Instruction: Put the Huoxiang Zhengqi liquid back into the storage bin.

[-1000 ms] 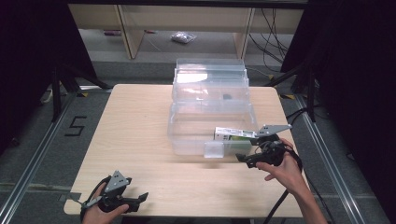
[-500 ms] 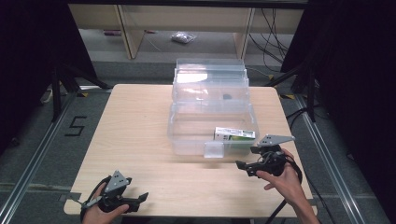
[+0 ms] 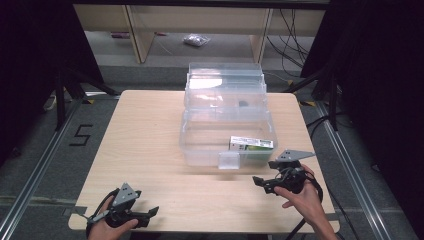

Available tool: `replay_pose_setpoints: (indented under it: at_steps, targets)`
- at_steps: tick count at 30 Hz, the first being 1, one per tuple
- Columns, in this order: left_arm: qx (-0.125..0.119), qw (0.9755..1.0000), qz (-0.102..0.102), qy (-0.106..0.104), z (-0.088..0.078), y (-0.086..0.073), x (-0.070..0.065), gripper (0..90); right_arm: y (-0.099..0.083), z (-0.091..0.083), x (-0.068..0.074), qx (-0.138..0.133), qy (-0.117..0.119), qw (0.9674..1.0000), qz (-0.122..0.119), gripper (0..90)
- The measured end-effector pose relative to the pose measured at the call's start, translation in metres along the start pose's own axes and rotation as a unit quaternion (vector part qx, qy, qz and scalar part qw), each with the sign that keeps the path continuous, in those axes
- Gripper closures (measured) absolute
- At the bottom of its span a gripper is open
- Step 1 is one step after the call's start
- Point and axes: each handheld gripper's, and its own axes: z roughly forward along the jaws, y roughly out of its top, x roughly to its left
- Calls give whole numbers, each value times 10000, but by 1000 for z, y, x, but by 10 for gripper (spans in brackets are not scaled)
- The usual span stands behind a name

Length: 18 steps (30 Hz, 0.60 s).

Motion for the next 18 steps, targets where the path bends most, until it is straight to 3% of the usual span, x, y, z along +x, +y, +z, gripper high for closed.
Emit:
replay_pose_setpoints:
  at_steps: [1,2,6,8,9,12,13,14,18]
  targets:
    - [5,10000,4,-2,0,0,0,157,0,1,-3,-81,-59,9997,-230,164]
    - [3,10000,3,-1,0,0,0,157,-2,1,-1,-57,-14,10000,-69,164]
    - [2,10000,2,-3,0,0,0,156,-4,3,-2,-73,-31,9998,-181,165]
    - [2,10000,2,0,0,0,0,156,-6,4,1,-18,-8,10000,-67,164]
    - [0,10000,0,-2,0,0,0,156,-7,4,0,-45,-14,9999,-148,165]
    - [-2,10000,4,-1,0,0,0,157,-11,6,1,-76,60,9999,-76,165]
    - [-2,10000,5,-2,0,0,0,156,-12,6,-1,-85,-25,9998,-186,165]
    - [-84,10000,-49,12,1,0,-1,157,-14,6,1,-87,8,9999,-57,165]
    - [-57,10000,-42,-25,0,0,-1,157,-21,8,1,-33,-14,10000,-10,165]
